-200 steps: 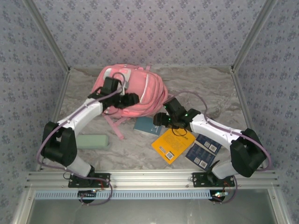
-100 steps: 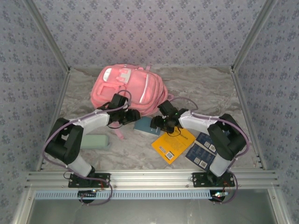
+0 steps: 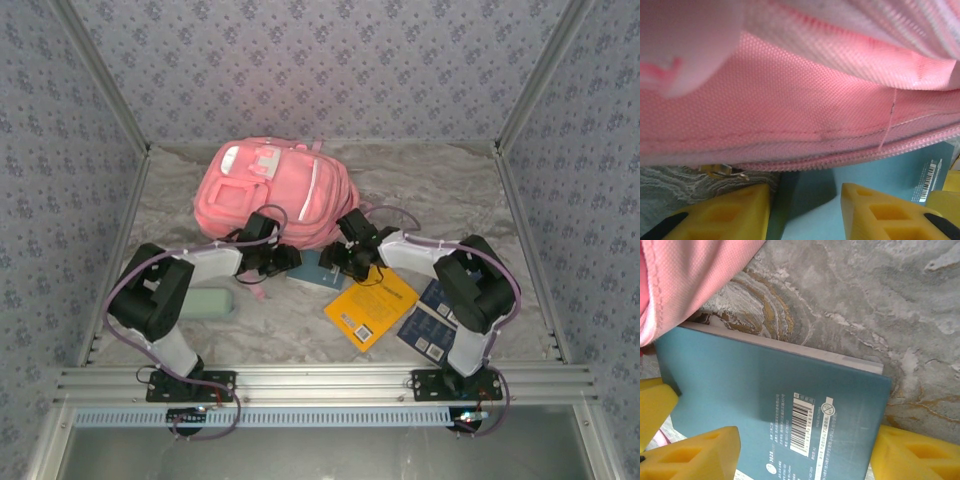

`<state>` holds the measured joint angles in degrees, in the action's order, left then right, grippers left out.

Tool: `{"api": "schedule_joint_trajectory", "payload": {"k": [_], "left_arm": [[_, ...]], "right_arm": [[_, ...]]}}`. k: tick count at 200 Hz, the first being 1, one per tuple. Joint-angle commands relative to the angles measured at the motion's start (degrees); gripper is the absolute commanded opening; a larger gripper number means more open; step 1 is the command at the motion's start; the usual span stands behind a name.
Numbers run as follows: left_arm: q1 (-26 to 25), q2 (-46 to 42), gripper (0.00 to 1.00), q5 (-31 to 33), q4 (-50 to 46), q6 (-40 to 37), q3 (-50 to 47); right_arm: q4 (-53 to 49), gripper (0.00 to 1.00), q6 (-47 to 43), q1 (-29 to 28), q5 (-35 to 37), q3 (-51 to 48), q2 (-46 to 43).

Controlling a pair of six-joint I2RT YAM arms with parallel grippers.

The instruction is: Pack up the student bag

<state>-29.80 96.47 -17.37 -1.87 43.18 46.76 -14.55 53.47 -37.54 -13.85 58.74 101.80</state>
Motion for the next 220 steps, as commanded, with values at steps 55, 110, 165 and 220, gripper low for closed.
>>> {"api": "schedule_joint_trajectory", "payload": {"k": [55,110,165,220], "left_arm": [[-2.46,1.90,0.35,-2.85,2.31,0.33,-0.05],[-2.54,0.93,0.33,-3.11,1.34,-0.18,0.30],[-2.54,-0.63,0.33,-2.79,-0.38,-0.52,0.33],[-2.28,-4.42,0.37,-0.92,-4.60,-0.85,1.20]], "right_arm": [[16.96,0.63,11.40,1.51,-11.95,-5.61,-5.19],[21.31,0.57,12.08,1.52,-12.40,-7.32,-7.21],[20.35,0.50,11.64,1.55,-12.34,-7.83,-7.48],[13.85,0.29,6.73,2.25,-8.07,-9.27,-9.16]]}}
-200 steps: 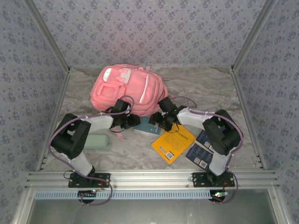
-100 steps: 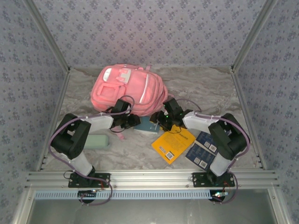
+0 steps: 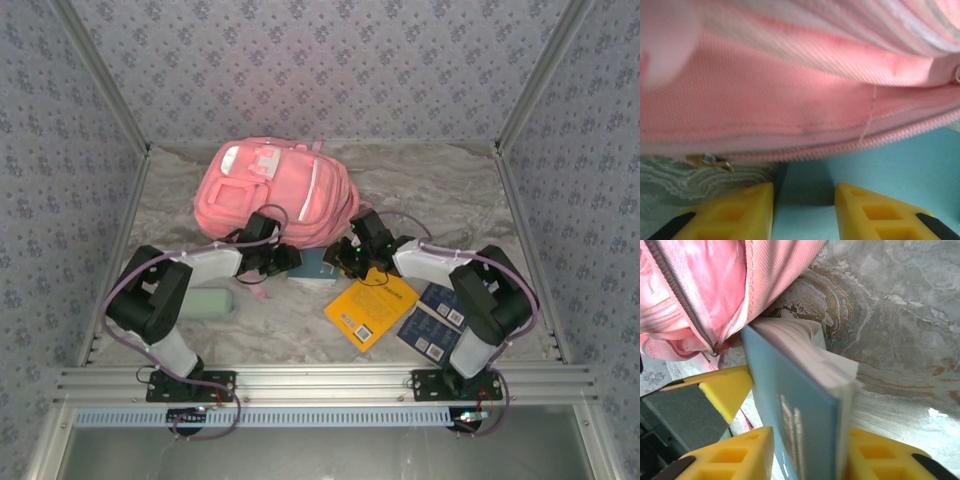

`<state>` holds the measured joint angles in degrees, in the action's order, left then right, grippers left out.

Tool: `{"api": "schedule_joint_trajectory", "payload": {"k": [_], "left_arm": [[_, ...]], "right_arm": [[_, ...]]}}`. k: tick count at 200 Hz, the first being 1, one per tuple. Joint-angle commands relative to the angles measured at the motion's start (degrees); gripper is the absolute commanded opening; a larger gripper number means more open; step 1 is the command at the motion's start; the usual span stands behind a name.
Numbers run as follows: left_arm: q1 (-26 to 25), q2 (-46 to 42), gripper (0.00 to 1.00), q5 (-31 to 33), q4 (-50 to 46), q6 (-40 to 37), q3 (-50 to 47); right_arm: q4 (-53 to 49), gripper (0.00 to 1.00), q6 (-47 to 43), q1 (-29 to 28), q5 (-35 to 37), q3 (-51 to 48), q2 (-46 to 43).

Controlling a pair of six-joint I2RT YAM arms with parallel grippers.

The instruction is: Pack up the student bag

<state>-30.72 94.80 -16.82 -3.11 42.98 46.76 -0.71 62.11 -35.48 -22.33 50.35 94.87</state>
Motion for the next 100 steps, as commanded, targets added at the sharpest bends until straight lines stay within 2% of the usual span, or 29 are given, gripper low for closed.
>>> {"api": "schedule_joint_trajectory", "payload": {"k": [1,19,56,100], "left_arm": [[-1.36,-2.81,0.37,-1.46,-3.37,-0.68,1.21],[-1.36,-2.79,0.37,-1.34,-3.98,-0.67,1.43],[-1.07,-4.55,0.38,-1.13,-6.03,-0.53,2.01],[2.16,-12.40,0.53,-3.91,-10.10,0.38,2.07]], "right_arm": [[0.01,0.28,-1.95,0.17,0.43,-0.96,-2.27],[-0.21,0.16,-2.56,0.35,0.69,-1.22,-2.66],[-2.36,0.00,-4.22,0.66,1.32,-1.03,-4.13],[-2.81,0.00,-5.03,2.05,-0.97,-1.39,-10.93]]}}
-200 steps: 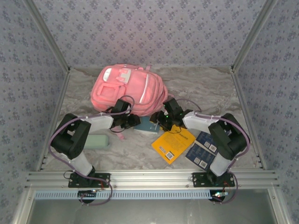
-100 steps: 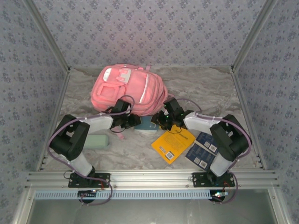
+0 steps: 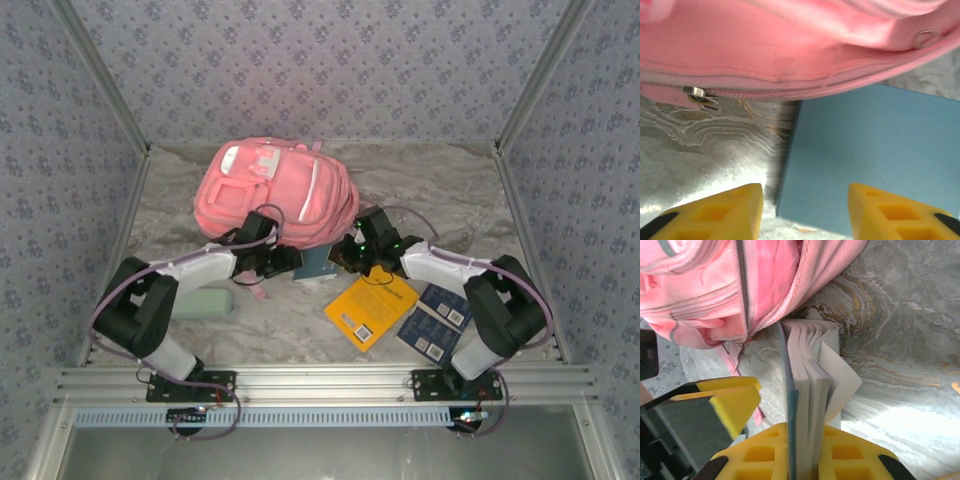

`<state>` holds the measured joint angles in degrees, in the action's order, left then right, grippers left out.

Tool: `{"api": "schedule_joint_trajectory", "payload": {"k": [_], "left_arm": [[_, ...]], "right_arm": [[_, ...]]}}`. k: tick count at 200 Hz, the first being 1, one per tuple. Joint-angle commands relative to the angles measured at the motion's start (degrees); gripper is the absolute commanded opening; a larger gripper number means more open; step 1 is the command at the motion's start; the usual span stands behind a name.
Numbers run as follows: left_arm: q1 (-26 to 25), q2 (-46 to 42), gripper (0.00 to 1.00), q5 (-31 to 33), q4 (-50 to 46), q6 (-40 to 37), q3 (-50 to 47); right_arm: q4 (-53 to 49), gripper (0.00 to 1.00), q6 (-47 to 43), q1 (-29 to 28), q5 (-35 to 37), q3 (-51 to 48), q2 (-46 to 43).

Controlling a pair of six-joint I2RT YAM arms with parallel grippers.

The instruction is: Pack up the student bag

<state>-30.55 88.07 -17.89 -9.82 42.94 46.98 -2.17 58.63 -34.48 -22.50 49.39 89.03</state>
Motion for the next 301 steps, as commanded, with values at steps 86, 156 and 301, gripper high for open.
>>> {"api": "schedule_joint_trajectory", "payload": {"k": [86,156,301], "left_arm": [[7.83,-13.11,0.61,-22.46,5.75,10.65,1.68],[7.99,-12.14,0.52,-29.51,29.45,27.81,-2.36],[5.90,-10.82,0.17,-29.85,44.20,38.00,-4.37]], "right_arm": [[5.21,0.00,3.42,2.97,-11.12,-0.63,-16.56],[13.79,0.00,9.63,4.22,-13.17,-4.10,-17.95],[19.62,0.00,13.46,6.61,-14.33,-6.06,-17.06]]}}
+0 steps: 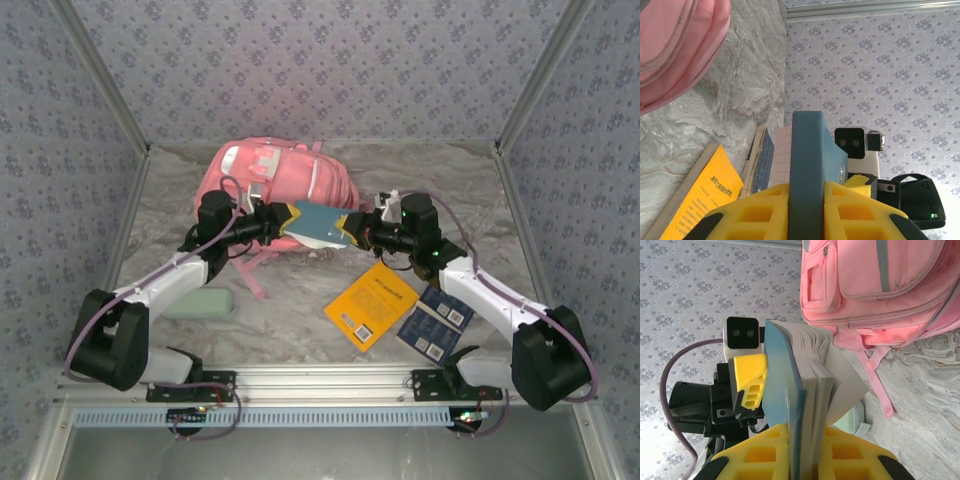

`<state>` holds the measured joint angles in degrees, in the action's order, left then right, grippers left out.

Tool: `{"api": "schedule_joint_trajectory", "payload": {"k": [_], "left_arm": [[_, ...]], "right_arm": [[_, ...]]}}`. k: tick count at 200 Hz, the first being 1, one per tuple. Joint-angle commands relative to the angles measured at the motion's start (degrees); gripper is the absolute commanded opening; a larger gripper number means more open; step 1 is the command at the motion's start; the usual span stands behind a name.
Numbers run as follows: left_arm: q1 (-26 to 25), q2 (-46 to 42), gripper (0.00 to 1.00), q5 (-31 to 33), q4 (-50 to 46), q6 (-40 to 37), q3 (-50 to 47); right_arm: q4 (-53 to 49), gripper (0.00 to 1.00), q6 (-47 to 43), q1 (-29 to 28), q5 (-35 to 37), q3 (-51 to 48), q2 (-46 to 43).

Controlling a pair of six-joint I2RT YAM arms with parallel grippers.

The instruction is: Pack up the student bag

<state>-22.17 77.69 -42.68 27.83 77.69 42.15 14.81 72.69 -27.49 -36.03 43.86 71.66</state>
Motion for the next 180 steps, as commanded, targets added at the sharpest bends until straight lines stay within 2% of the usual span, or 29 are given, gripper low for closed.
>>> {"api": "schedule_joint_trajectory", "payload": {"k": [1,33,69,95,116,124,144,164,180], "left_arm": [[-2.50,-0.43,0.17,-5.06,6.62,3.29,0.42],[-3.33,0.22,0.27,-4.46,7.94,4.64,0.38],[-4.61,1.36,0.30,-4.13,8.46,4.94,0.39],[-5.16,1.97,0.28,-4.06,10.01,5.78,0.22],[-5.16,1.94,0.18,-4.24,11.13,6.33,0.37],[-5.09,1.77,0.14,-4.39,11.37,6.42,0.55],[-4.78,0.94,0.07,-4.42,11.15,6.33,1.07],[-4.00,-0.46,0.02,-4.13,10.16,6.25,1.60],[-3.87,-1.70,0.00,-3.50,9.31,6.17,2.12]], "right_arm": [[2.62,0.00,-0.61,-0.38,-0.75,-0.57,0.36],[4.11,0.01,-0.24,-0.40,-0.45,-0.42,0.57],[4.70,0.01,0.38,-0.42,-0.59,0.08,0.50],[4.75,0.01,0.40,-0.40,-0.44,0.21,0.48],[3.91,0.03,0.42,-0.46,-1.01,0.15,0.52],[3.42,0.08,0.40,-0.19,-1.05,0.05,0.42],[-3.38,0.40,-3.83,0.90,0.79,0.38,-1.12],[-17.21,0.68,-11.92,1.53,7.64,1.06,-4.66],[-17.81,0.78,-11.99,2.21,10.18,-0.74,-7.29]]}}
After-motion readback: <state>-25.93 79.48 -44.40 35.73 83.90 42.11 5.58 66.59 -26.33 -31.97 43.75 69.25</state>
